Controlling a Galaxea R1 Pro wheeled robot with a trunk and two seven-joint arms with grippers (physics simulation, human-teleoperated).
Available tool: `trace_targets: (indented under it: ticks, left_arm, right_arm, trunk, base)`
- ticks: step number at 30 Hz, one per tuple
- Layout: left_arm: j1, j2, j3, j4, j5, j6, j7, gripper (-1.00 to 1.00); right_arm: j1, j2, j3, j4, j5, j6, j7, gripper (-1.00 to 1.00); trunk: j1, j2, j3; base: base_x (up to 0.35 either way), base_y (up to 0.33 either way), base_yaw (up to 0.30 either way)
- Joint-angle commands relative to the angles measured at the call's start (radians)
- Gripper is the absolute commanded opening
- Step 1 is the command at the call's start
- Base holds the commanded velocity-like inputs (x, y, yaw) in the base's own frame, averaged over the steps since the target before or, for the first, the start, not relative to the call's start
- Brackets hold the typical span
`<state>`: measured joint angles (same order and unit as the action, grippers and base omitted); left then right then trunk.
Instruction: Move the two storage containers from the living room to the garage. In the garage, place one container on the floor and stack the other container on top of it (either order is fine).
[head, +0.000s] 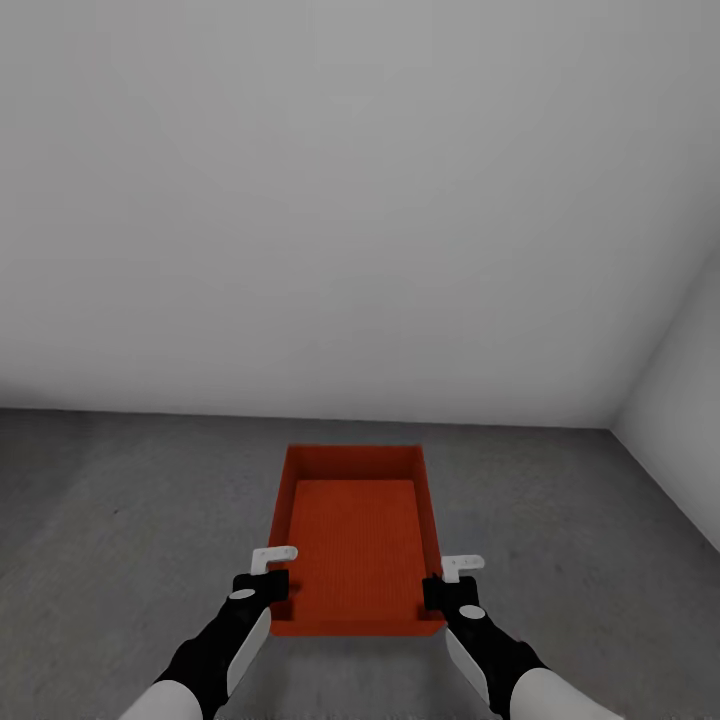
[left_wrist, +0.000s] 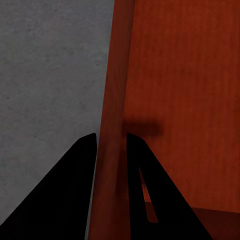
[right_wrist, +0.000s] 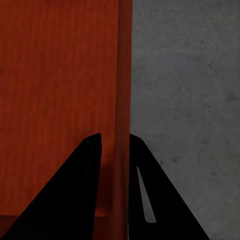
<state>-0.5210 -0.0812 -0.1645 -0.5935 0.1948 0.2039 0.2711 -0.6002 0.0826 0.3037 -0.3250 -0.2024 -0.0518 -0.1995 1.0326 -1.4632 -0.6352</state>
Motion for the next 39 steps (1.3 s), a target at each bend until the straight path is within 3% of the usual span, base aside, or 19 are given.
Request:
trace_targets:
  ticks: [1, 34, 39]
  left_arm:
    - [-0.001, 0.024, 0.031, -0.005, -0.017, -0.046, 0.077, -1.00]
    - [-0.001, 0.026, 0.031, -0.005, -0.017, -0.046, 0.077, -1.00]
    - [-0.001, 0.026, 0.031, -0.005, -0.017, -0.046, 0.077, -1.00]
  right_arm:
    - [-0.001, -0.001, -0.020, 0.003, -0.015, -0.006, -0.011, -1.00]
    - [-0.001, -0.001, -0.020, 0.003, -0.015, -0.008, -0.010, -1.00]
    - [-0.001, -0.001, -0.020, 0.003, -0.015, -0.008, -0.010, -1.00]
  trunk:
    - [0.004, -0.008, -0.006]
    - [0.130, -0.239, -0.162]
    - [0.130, -0.239, -0.171]
  base:
    - [0.000, 0.000, 0.000]
    - [0.000, 0.000, 0.000]
    - [0.000, 0.000, 0.000]
